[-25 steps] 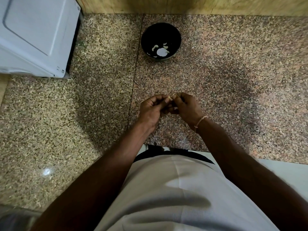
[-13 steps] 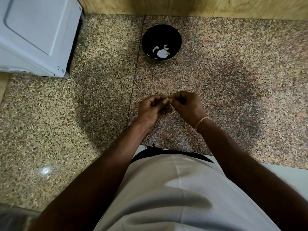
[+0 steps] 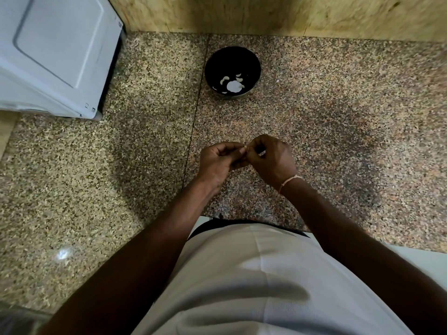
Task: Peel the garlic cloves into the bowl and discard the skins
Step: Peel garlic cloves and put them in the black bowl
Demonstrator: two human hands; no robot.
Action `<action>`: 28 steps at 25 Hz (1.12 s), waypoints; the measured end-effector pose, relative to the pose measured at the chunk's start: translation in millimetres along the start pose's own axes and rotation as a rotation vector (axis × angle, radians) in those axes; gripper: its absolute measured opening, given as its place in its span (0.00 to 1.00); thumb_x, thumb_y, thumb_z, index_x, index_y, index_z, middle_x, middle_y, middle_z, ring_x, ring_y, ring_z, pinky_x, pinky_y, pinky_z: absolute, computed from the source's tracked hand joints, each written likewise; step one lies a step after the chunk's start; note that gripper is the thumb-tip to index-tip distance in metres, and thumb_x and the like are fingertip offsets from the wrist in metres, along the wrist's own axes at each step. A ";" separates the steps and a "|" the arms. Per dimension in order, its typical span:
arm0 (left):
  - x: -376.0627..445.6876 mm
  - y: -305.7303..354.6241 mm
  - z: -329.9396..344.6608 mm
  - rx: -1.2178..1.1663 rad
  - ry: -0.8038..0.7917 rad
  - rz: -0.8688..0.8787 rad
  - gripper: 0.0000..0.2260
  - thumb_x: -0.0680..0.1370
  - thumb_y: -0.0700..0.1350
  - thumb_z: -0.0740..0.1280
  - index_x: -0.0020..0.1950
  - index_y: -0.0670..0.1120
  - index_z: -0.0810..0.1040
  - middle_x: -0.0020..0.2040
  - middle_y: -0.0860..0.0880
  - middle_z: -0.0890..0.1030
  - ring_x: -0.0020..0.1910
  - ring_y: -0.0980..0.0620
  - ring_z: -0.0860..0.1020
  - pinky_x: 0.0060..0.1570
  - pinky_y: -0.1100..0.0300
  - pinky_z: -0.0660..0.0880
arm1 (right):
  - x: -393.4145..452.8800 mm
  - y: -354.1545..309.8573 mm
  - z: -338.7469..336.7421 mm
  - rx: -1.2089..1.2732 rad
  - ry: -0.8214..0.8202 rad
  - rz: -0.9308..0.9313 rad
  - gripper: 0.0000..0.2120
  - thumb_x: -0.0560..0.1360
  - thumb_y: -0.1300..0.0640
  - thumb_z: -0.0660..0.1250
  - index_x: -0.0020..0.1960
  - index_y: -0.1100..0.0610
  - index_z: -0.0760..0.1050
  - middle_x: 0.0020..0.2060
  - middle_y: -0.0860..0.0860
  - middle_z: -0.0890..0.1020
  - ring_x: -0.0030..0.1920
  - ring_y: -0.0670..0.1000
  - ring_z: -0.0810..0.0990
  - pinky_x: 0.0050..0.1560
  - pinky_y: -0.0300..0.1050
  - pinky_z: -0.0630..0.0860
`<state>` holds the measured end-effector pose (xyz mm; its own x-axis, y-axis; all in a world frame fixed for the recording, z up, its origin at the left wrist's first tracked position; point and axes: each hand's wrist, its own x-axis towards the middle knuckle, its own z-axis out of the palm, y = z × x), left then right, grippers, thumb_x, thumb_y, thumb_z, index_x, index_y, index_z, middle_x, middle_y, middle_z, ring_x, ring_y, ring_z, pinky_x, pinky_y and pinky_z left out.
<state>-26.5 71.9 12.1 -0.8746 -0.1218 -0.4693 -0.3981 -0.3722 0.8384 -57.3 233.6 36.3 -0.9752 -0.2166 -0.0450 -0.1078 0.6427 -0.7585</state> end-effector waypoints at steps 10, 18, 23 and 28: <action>-6.5 -4.7 -2.4 -0.015 -0.028 0.038 0.04 0.77 0.34 0.74 0.49 0.41 0.87 0.49 0.39 0.87 0.48 0.42 0.87 0.46 0.51 0.85 | -3.1 3.6 9.6 0.026 -0.055 -0.005 0.07 0.80 0.52 0.65 0.46 0.54 0.75 0.40 0.49 0.79 0.40 0.50 0.78 0.37 0.43 0.72; -7.3 -12.5 -5.2 -0.065 0.002 0.037 0.03 0.78 0.36 0.74 0.48 0.43 0.88 0.50 0.39 0.88 0.50 0.41 0.87 0.47 0.49 0.85 | -5.8 2.3 15.8 0.156 -0.102 0.115 0.09 0.81 0.54 0.65 0.48 0.60 0.76 0.39 0.54 0.82 0.40 0.57 0.82 0.37 0.52 0.77; -6.9 -12.8 -6.9 -0.089 0.020 0.003 0.04 0.79 0.36 0.73 0.49 0.42 0.88 0.50 0.39 0.87 0.49 0.41 0.87 0.48 0.48 0.84 | -5.7 1.6 18.6 0.184 -0.080 0.153 0.08 0.81 0.55 0.65 0.46 0.58 0.76 0.35 0.49 0.81 0.33 0.48 0.77 0.31 0.44 0.69; -8.6 -10.7 -10.8 -0.119 0.034 -0.035 0.04 0.79 0.36 0.73 0.50 0.42 0.88 0.48 0.40 0.87 0.43 0.45 0.86 0.44 0.52 0.85 | -6.1 7.8 18.4 0.158 -0.048 0.183 0.08 0.82 0.55 0.65 0.47 0.58 0.78 0.34 0.47 0.79 0.31 0.45 0.73 0.31 0.41 0.67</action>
<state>-11.8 67.0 4.2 -0.8501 -0.1369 -0.5086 -0.3910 -0.4828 0.7836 -48.7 226.4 18.8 -0.9650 -0.1443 -0.2188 0.1049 0.5526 -0.8268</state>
